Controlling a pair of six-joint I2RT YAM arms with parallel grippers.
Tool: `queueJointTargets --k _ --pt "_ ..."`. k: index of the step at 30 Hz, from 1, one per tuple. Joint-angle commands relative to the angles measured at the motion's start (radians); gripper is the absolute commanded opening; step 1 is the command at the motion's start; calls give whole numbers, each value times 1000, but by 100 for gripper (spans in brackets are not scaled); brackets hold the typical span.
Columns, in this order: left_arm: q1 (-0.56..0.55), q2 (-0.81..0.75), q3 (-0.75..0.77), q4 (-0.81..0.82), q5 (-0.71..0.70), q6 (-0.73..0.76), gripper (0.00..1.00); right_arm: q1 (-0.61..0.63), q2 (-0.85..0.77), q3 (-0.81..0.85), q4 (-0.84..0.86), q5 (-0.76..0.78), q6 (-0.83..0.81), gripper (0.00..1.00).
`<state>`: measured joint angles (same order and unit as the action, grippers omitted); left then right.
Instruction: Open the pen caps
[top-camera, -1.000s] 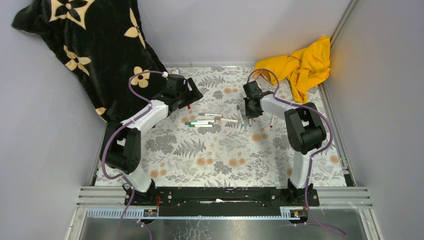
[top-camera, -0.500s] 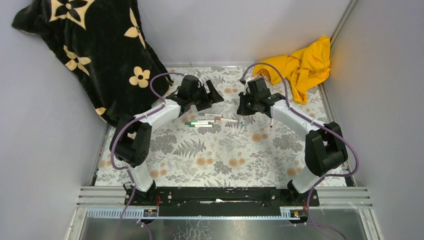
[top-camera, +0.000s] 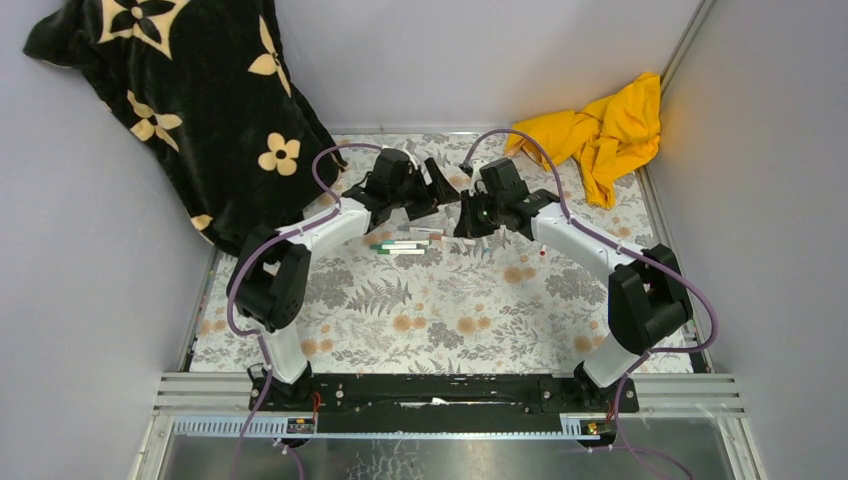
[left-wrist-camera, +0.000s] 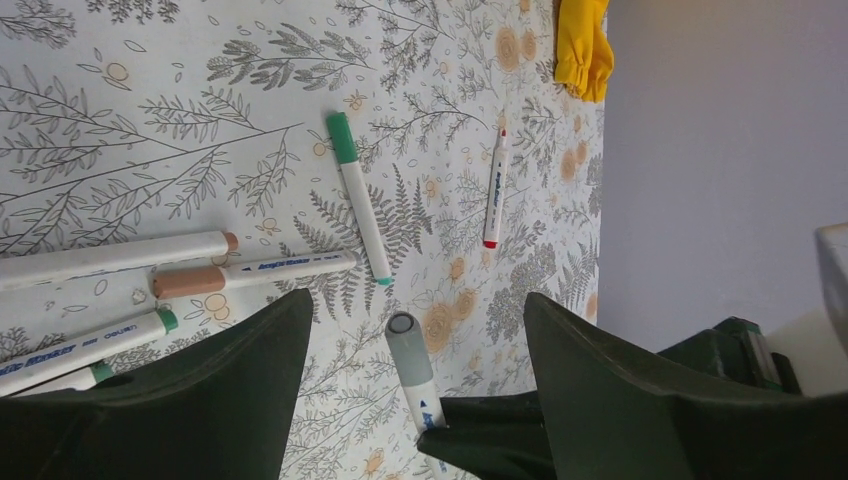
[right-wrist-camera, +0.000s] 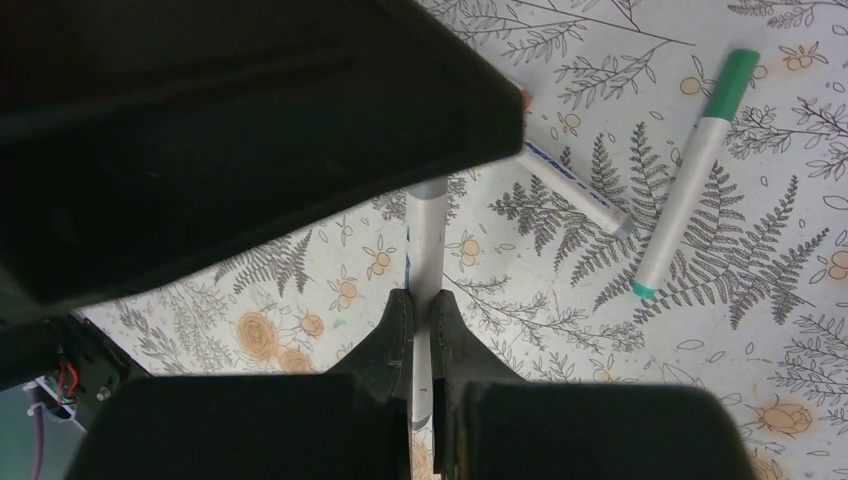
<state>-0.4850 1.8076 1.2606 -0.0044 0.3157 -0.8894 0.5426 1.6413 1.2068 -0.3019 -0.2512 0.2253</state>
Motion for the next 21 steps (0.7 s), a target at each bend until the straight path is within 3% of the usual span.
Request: queueJointTargets --k 1,8,21 --pt "-13 17 11 69 29 -28 83 15 -3 59 43 -32 18 0" --pt "-17 9 -15 109 33 -53 76 19 10 78 48 -39 23 0" --pt "-18 5 -45 141 46 -69 42 20 13 67 75 -38 27 0"
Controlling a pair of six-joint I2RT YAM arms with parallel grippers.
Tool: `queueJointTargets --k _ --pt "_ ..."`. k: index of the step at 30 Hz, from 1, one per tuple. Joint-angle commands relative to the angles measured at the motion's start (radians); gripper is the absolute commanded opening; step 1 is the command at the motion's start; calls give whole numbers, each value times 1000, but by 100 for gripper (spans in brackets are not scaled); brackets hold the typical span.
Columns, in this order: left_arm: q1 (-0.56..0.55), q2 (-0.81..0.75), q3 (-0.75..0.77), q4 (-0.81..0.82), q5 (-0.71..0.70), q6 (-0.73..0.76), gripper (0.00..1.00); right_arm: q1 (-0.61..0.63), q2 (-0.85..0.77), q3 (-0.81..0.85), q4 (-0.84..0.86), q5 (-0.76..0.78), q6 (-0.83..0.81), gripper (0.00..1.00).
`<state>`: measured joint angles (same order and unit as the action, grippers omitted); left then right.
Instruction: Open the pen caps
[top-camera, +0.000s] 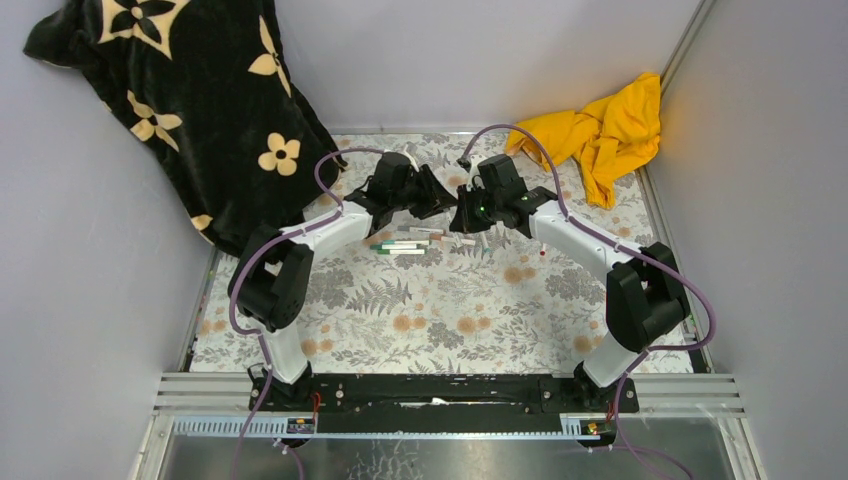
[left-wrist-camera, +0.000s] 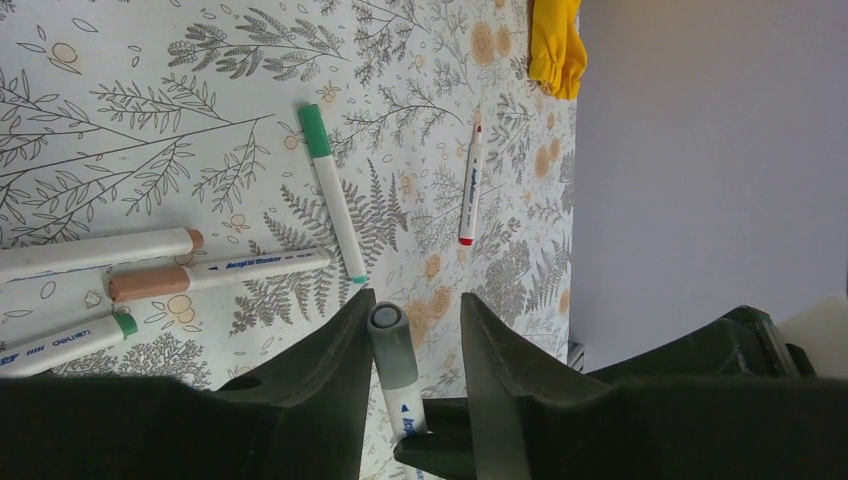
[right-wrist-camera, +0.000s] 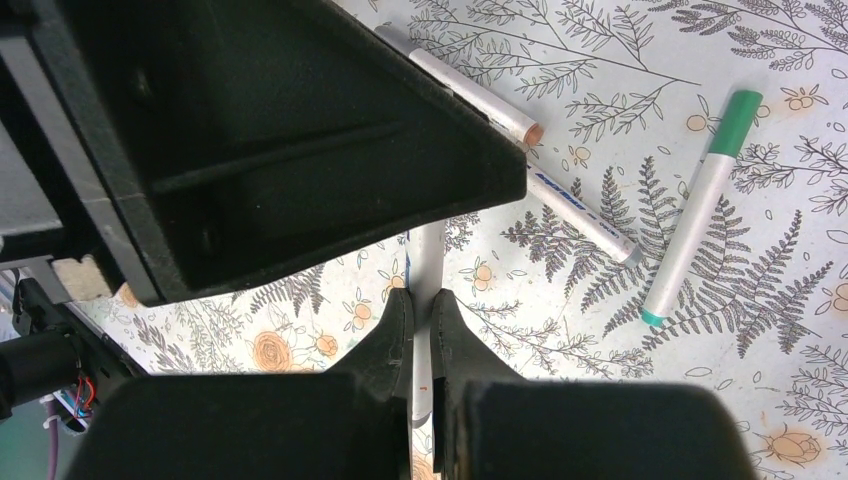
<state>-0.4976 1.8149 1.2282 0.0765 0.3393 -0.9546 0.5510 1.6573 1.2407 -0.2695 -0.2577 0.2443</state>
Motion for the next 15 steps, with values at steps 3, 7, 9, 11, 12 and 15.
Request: queueJointTargets --k 3,7,9,11,12,15 --pt "-5 -1 -15 63 29 -5 40 12 -7 26 47 -27 9 0" --pt "-5 -7 -26 67 29 -4 34 11 -10 20 57 -24 10 0" --pt "-5 -9 -30 68 28 -2 26 11 -11 16 59 -23 12 0" --pt "-6 -11 -34 69 30 0 19 10 -13 12 65 -19 13 0" --pt "-5 -11 -36 69 30 1 17 9 -14 9 69 -18 15 0" --pt "-5 -17 -44 77 23 1 8 12 -17 4 70 -16 15 0"
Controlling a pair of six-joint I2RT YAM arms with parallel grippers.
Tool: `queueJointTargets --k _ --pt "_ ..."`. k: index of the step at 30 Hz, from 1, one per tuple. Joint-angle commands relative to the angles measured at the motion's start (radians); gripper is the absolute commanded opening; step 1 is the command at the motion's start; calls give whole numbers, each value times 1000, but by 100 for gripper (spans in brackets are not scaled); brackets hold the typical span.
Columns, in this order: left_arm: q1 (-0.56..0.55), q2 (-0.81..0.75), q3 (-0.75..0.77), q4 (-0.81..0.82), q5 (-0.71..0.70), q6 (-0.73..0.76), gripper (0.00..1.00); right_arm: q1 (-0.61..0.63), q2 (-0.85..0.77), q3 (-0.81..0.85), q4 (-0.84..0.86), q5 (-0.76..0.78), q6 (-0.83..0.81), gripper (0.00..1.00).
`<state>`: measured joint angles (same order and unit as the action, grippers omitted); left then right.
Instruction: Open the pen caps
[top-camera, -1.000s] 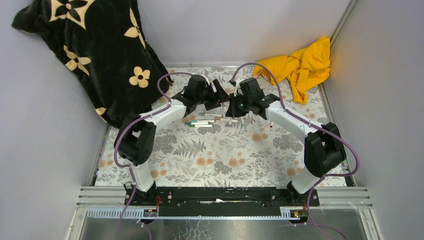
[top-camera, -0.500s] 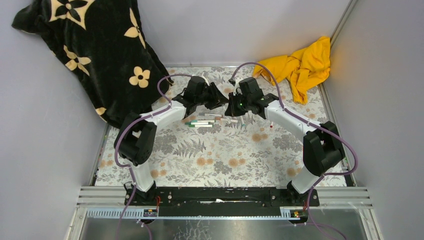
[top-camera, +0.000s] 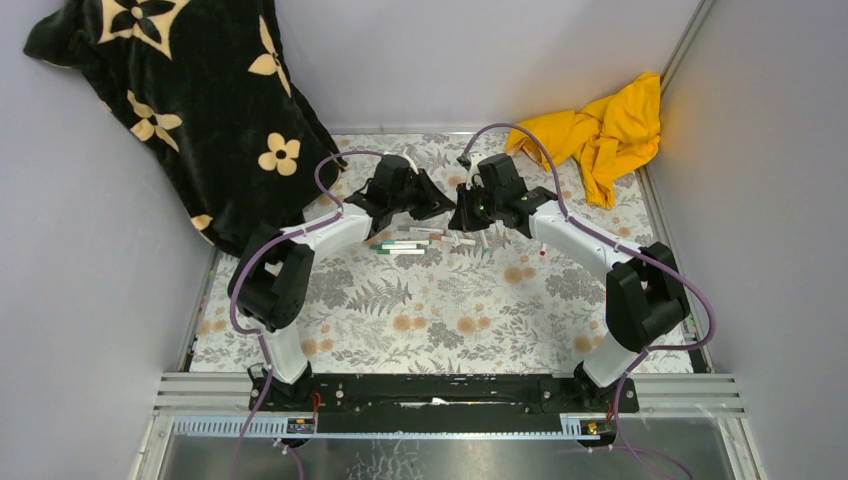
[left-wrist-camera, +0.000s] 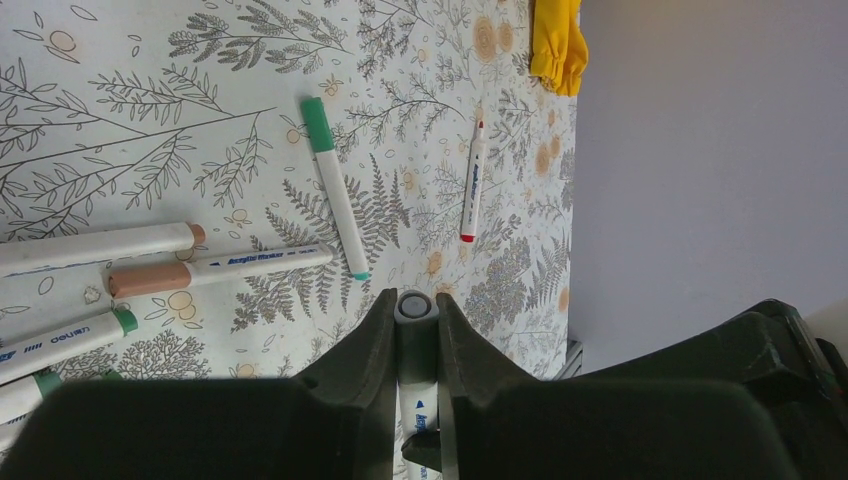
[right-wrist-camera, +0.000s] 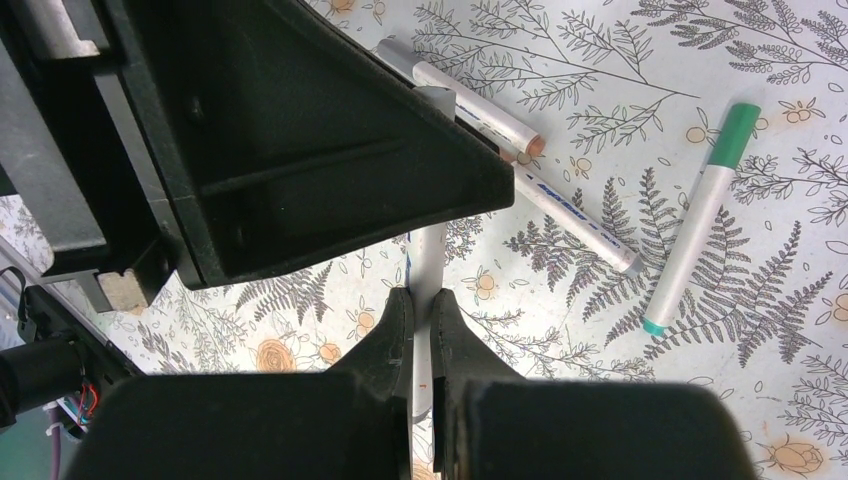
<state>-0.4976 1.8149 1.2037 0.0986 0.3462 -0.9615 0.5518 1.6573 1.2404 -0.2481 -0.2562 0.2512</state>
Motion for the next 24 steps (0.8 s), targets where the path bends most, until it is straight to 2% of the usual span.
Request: queueJointTargets --k 1,2,7,10,15,24 --pt "-5 -20 -23 57 12 9 5 10 -19 3 47 -16 7 0" --pt "-4 -25 -25 58 8 8 0 11 -20 0 46 -13 6 0" --pt "-5 -32 -34 67 6 5 0 10 -30 -14 60 -20 7 2" --pt "-4 -39 -42 77 9 -2 0 10 -36 -21 81 -27 12 18" --pt "-5 -55 -50 93 25 -24 0 10 -29 -13 93 -39 21 29" --pt "-7 -84 -59 120 55 -59 0 11 3 9 110 -56 38 30"
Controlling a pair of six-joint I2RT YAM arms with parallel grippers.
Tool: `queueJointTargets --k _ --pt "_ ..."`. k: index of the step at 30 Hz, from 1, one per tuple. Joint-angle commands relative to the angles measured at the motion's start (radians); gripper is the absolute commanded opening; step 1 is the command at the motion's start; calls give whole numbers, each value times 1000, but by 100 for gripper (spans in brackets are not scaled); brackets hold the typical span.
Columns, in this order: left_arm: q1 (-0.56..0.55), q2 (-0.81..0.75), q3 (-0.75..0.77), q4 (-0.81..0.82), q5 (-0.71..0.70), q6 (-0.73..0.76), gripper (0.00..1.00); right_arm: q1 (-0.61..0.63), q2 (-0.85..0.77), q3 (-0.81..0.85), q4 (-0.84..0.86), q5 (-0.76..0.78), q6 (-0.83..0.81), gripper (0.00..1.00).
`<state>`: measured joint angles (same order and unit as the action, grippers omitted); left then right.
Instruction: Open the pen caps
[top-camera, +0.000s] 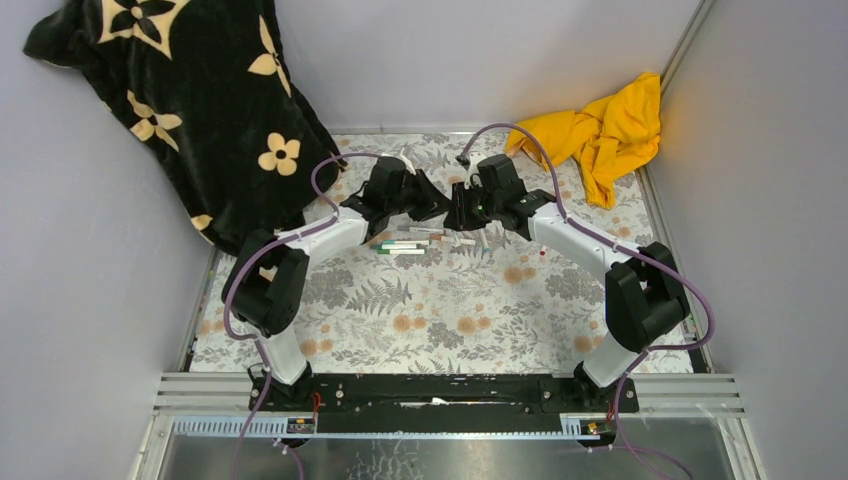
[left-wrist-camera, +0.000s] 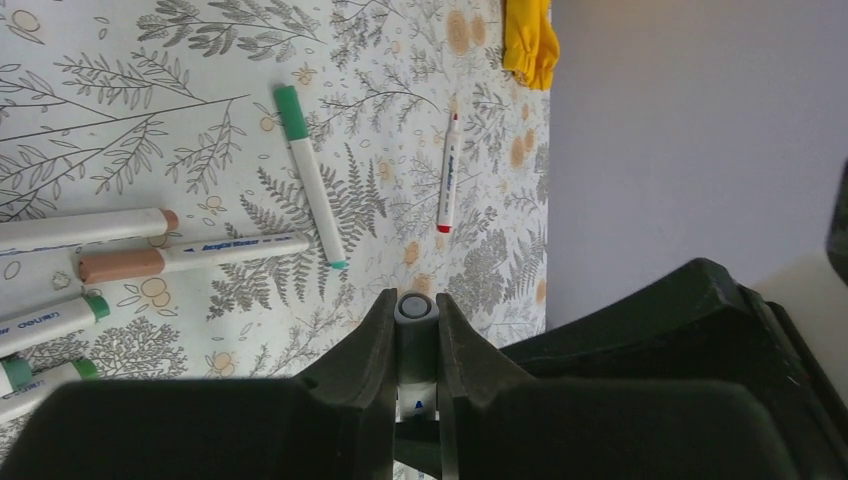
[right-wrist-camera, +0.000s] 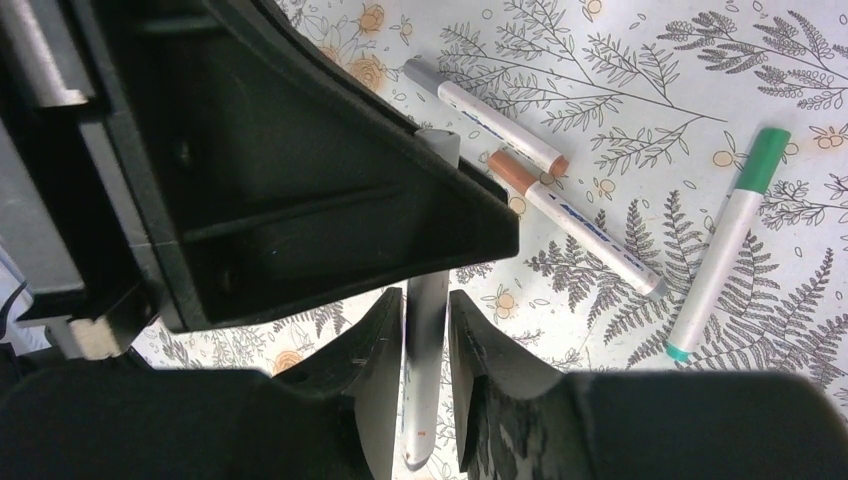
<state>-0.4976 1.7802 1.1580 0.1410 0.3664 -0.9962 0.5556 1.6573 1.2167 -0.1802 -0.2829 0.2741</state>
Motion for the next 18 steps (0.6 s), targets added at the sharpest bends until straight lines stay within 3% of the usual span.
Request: queueJointTargets --k 1,6,7,9,10,14,18 --pt "-7 -52 -14 78 37 -26 0 5 5 32 45 -30 16 30" --pt "-7 -64 -16 80 46 -33 0 7 19 32 63 -30 27 26" --pt "-8 -65 -17 80 46 -33 0 7 24 35 64 -31 30 21" --pt "-9 -66 -17 79 45 -29 0 7 35 39 65 -31 37 2" --pt "-9 -64 -19 73 37 -24 0 7 38 40 63 -32 41 0" --pt "-4 -40 13 31 -35 27 0 6 38 13 62 -23 75 0" --pt "48 23 17 75 0 4 0 8 7 -72 86 -9 95 0"
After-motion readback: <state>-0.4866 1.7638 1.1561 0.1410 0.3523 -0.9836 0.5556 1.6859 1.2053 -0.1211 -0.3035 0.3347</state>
